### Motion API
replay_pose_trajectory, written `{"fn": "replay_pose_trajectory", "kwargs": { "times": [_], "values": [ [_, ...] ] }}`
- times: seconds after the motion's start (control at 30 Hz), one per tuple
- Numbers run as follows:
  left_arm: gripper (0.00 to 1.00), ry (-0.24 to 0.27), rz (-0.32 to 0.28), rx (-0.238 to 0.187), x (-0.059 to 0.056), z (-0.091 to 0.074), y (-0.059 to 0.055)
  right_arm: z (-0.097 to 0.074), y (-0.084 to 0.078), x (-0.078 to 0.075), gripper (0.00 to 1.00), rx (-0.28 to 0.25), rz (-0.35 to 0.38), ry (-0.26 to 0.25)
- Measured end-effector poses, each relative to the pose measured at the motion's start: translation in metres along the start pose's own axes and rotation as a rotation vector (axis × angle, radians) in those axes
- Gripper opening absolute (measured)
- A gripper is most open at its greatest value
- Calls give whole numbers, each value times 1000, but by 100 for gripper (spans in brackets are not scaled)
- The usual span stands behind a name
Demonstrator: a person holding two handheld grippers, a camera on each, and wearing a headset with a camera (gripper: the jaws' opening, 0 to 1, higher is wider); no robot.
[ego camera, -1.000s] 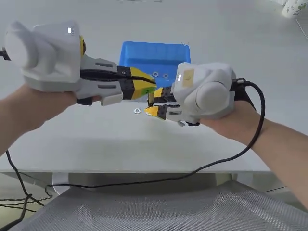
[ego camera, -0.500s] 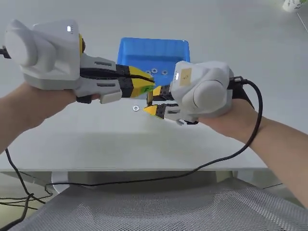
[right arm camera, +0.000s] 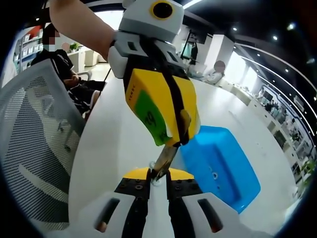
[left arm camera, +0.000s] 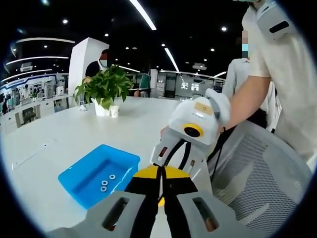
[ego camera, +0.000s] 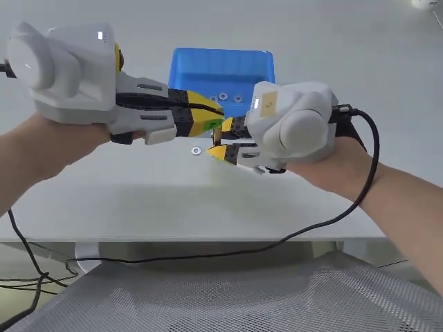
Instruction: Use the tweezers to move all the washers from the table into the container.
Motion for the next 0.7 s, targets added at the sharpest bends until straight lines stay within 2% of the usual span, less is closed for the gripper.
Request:
{"fn": "replay_pose_trajectory", "kwargs": {
  "times": [0.27, 0.7],
  "values": [
    [4, -1, -7, 3, 1, 4, -2, 1, -3, -1, 14, 4, 6, 10],
    [4, -1, -4, 15, -3, 5, -1, 1, -4, 2, 14, -8, 13, 9]
  ]
}}
Point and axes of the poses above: the centre of the closed fingertips' face, and the gripper's own axes: z roughly forward along the fingers, x roughly to its left, y roughly out of its top, the point moved 9 cm from there along -z, roughly backward along the fingers, and after that the axes turned 10 degrees about -y, right-handed, at the moved point
